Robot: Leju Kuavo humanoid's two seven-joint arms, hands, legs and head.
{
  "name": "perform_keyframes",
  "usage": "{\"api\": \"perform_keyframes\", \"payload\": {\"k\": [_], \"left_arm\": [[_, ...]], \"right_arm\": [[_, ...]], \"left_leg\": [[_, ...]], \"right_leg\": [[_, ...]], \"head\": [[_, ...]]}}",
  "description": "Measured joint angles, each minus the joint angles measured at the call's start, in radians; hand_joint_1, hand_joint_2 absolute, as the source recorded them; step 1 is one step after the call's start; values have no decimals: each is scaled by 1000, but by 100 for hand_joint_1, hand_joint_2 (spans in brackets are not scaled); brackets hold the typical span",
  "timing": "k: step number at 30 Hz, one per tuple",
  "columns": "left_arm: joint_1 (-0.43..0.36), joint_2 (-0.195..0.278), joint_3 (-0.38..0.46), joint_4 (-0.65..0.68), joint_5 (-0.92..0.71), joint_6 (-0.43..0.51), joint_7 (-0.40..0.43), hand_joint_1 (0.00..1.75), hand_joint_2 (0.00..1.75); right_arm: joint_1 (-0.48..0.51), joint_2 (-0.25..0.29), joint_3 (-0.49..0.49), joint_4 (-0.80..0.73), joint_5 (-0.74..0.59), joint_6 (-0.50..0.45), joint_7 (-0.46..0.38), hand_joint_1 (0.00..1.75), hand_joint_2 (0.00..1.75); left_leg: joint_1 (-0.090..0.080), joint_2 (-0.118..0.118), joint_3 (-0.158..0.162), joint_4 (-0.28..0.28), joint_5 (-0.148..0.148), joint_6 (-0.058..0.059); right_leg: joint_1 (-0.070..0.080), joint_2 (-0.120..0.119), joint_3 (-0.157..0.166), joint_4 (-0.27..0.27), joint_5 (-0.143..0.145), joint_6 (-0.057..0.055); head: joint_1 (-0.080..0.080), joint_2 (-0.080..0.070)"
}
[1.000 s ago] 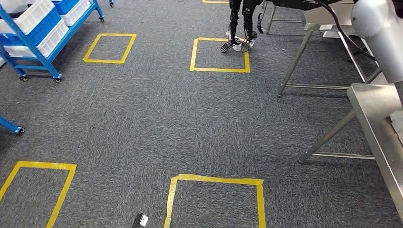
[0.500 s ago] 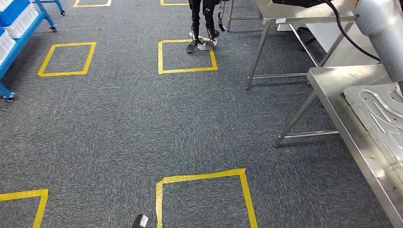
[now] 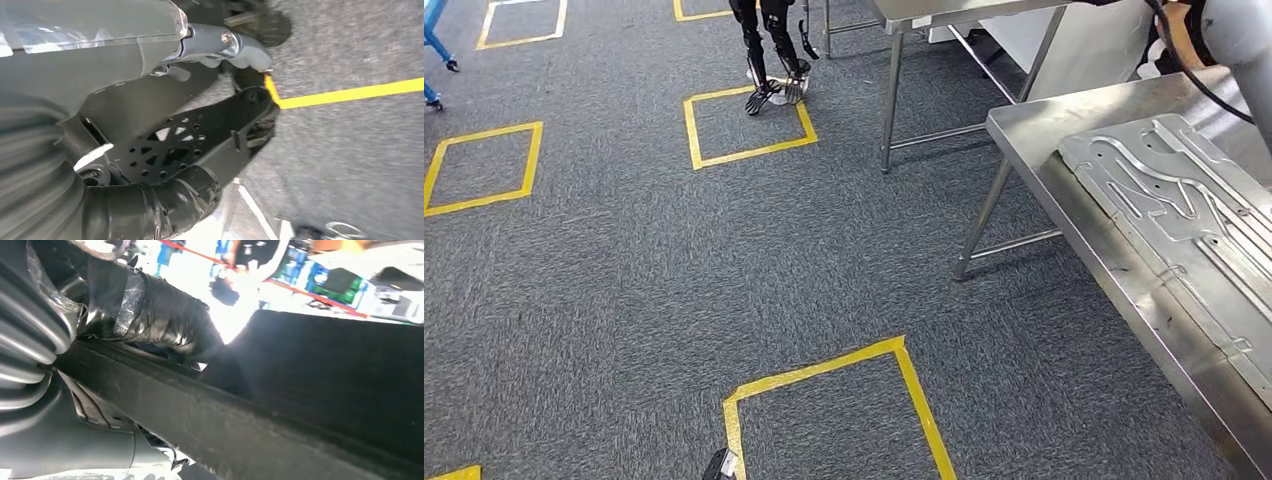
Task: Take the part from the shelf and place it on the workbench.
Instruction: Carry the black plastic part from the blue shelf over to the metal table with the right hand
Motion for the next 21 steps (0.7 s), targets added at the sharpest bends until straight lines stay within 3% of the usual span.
{"api": "perform_keyframes", "payload": {"k": [1, 2, 4, 6, 8, 10, 11, 13, 14, 15, 17, 18, 19, 21], "left_arm": [[1, 0, 0, 0, -1, 0, 0, 0, 175], [1, 0, -1, 0, -1, 0, 0, 0, 175], [-1, 0, -1, 0, -3, 0, 4, 0, 175], [0, 0, -4, 0, -3, 0, 8, 0, 175], [0, 0, -11, 0, -4, 0, 12, 0, 175], [-2, 0, -17, 0, -6, 0, 14, 0, 175], [-3, 0, -17, 0, -6, 0, 15, 0, 175], [-6, -1, -17, 0, -7, 0, 15, 0, 175], [-7, -1, -18, 0, -7, 0, 15, 0, 175], [-7, -1, -18, 0, -7, 0, 15, 0, 175], [-7, -2, -18, 0, -7, 0, 15, 0, 175], [-7, -2, -19, 0, -7, 0, 16, 0, 175], [-8, -2, -19, 0, -7, 0, 16, 0, 175], [-9, -3, -19, 0, -7, 0, 16, 0, 175]], "right_arm": [[0, -2, 0, 0, -1, 3, -3, 175, 175], [1, -5, 0, 0, -2, 8, -6, 175, 175], [0, -17, -1, -2, -5, 22, -13, 175, 175], [-3, -35, -1, -8, -10, 35, -20, 175, 175], [-6, -54, -1, -16, -14, 43, -23, 175, 175], [-8, -76, -1, -21, -17, 46, -25, 175, 175], [-9, -87, -1, -22, -18, 46, -26, 175, 175], [-11, -98, -1, -25, -21, 45, -25, 175, 175], [-11, -101, -1, -26, -24, 45, -24, 175, 175], [-9, -101, -1, -27, -27, 44, -23, 175, 175], [-2, -105, -1, -28, -31, 44, -22, 175, 175], [1, -107, -1, -28, -31, 44, -22, 175, 175], [2, -110, -1, -28, -31, 43, -21, 175, 175], [0, -113, -1, -31, -32, 42, -20, 175, 175]], "left_leg": [[1, -4, -23, 49, -12, -2], [2, -6, -34, 68, -6, -3], [5, -19, -3, -10, 61, -1], [13, -66, 48, -132, 119, 2], [14, -99, 68, -179, 126, 6], [11, -83, 70, -187, 128, 15], [11, -69, 71, -192, 132, 23], [11, -37, 73, -203, 141, 39], [9, -20, 72, -205, 143, 43], [7, -5, 71, -206, 144, 46], [4, 26, 68, -206, 143, 47], [2, 40, 69, -205, 143, 47], [1, 54, 69, -205, 142, 47], [-5, 78, 72, -205, 139, 45]], "right_leg": [[0, 14, -2, 1, 1, -1], [-1, 29, -3, 3, 1, -1], [-3, 58, -3, 10, 0, 2], [-5, 85, -7, 18, -1, 10], [-7, 108, -20, 21, 5, 25], [-13, 129, -29, 16, 15, 43], [-13, 118, -33, 19, 13, 49], [-8, 58, -60, 73, -22, 56], [-5, 21, -85, 130, -54, 58], [-5, 1, -115, 198, -88, 60], [-6, -14, -152, 292, -120, 61], [-6, -17, -143, 287, -110, 60], [-5, -23, -112, 239, -85, 56], [7, -65, -26, 97, -36, 42]], "head": [[0, 0], [0, 0], [0, 0], [0, 0], [1, 0], [1, 0], [2, 0], [3, 0], [4, 0], [4, 0], [4, 0], [4, 0], [4, 0], [4, 0]]}}
